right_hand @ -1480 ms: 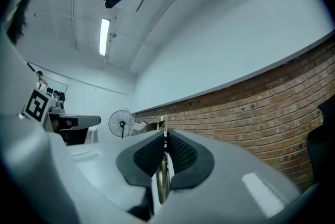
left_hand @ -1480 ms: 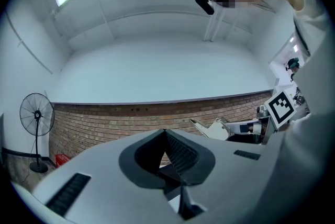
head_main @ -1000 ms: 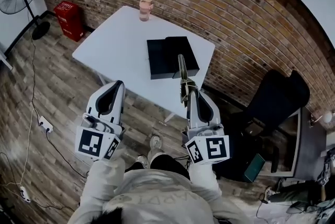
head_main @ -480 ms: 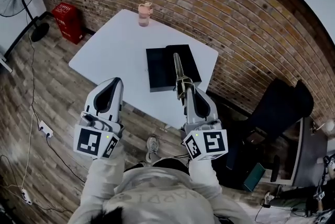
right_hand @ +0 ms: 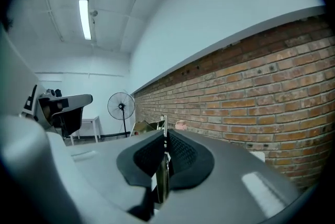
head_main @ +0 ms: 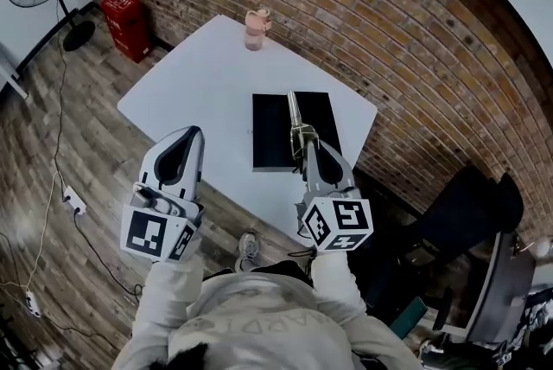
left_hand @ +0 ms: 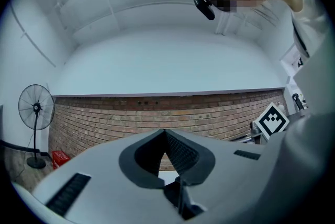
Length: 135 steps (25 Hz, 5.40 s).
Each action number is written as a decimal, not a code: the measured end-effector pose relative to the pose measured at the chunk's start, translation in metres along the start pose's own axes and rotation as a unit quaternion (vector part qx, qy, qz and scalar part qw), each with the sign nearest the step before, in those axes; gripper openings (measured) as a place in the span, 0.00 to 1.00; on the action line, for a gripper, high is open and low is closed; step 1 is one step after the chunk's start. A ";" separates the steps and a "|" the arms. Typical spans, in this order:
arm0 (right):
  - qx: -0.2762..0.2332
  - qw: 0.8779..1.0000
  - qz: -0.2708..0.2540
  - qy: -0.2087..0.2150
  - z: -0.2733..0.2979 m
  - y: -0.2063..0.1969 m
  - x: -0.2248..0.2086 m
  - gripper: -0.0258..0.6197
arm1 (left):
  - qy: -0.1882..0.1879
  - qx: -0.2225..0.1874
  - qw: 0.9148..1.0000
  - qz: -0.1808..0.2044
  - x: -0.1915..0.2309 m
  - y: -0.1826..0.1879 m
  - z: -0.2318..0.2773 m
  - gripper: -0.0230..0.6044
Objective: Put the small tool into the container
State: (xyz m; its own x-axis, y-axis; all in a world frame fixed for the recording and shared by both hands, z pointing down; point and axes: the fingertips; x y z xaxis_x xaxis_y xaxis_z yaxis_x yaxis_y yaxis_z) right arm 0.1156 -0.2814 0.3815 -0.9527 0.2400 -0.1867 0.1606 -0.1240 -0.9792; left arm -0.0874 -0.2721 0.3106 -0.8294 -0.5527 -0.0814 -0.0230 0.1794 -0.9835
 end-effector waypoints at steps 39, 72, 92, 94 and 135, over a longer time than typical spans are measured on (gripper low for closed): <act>0.282 0.957 -0.028 -0.058 0.173 -0.193 -0.071 0.06 | 0.123 0.065 0.990 0.004 0.078 -0.049 0.012 0.04; 0.413 0.878 -0.240 0.031 0.165 -0.247 -0.027 0.17 | 0.141 0.068 0.988 0.009 0.084 -0.043 -0.012 0.04; 0.329 0.932 -0.143 0.051 0.126 -0.197 -0.006 0.06 | 0.104 0.052 0.993 0.012 0.062 -0.027 -0.019 0.04; 0.319 0.937 -0.133 0.049 0.118 -0.187 -0.008 0.05 | 0.096 0.050 0.994 0.012 0.057 -0.026 -0.017 0.04; 0.025 0.998 -0.045 0.039 -0.049 -0.011 0.026 0.06 | -0.027 0.034 0.999 0.013 -0.032 -0.004 -0.031 0.04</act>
State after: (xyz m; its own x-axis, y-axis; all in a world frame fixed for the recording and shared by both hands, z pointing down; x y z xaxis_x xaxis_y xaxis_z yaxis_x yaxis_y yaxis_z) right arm 0.1016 -0.2270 0.3835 -0.9397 0.3254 -0.1054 0.0604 -0.1454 -0.9875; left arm -0.0780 -0.2294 0.3221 -0.7976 -0.5924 -0.1135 0.0371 0.1396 -0.9895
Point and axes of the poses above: the fingertips, and each gripper's own axes: z forward along the fingers, x to its left, y out of its top, and after that the axes turned 4 degrees about z, right-handed
